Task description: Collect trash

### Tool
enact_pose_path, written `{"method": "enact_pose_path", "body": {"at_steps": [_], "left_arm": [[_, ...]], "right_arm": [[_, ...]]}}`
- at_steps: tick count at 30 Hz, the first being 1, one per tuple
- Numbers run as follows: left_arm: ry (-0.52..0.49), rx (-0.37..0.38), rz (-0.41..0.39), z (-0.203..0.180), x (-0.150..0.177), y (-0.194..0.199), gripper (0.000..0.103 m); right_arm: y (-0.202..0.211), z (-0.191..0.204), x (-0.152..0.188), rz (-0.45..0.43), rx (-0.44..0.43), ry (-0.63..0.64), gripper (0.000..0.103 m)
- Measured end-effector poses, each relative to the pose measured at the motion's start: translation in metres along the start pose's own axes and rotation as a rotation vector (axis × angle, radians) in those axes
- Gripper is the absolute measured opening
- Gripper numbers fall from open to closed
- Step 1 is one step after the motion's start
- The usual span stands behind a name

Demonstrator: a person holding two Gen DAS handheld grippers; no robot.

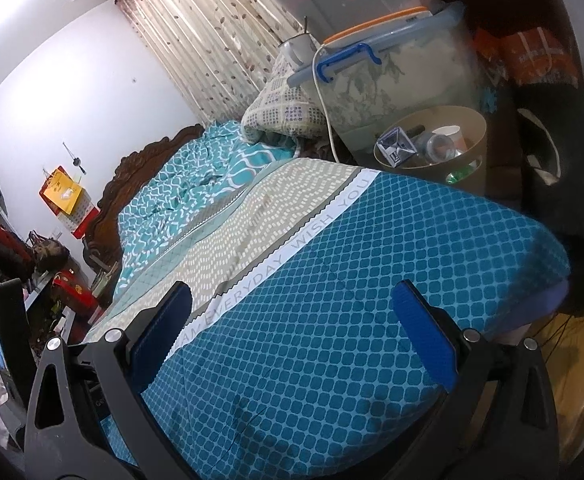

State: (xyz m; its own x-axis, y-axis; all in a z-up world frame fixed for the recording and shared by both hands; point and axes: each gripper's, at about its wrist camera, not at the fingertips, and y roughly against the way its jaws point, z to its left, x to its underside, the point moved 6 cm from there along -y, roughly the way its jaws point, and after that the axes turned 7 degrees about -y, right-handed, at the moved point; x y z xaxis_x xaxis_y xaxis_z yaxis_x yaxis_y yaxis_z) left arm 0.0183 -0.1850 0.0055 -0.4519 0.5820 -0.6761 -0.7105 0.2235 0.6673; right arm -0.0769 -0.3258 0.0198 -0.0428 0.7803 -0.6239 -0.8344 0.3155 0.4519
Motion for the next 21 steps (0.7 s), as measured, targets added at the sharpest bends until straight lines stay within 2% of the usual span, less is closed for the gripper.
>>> {"method": "enact_pose_path", "body": {"at_steps": [21], "left_arm": [[-0.004, 0.032, 0.009, -0.0029, 0.0007, 0.0020, 0.094]], "right_arm": [[-0.0017, 0.0005, 0.0013, 0.010, -0.006, 0.006, 0.100]]}}
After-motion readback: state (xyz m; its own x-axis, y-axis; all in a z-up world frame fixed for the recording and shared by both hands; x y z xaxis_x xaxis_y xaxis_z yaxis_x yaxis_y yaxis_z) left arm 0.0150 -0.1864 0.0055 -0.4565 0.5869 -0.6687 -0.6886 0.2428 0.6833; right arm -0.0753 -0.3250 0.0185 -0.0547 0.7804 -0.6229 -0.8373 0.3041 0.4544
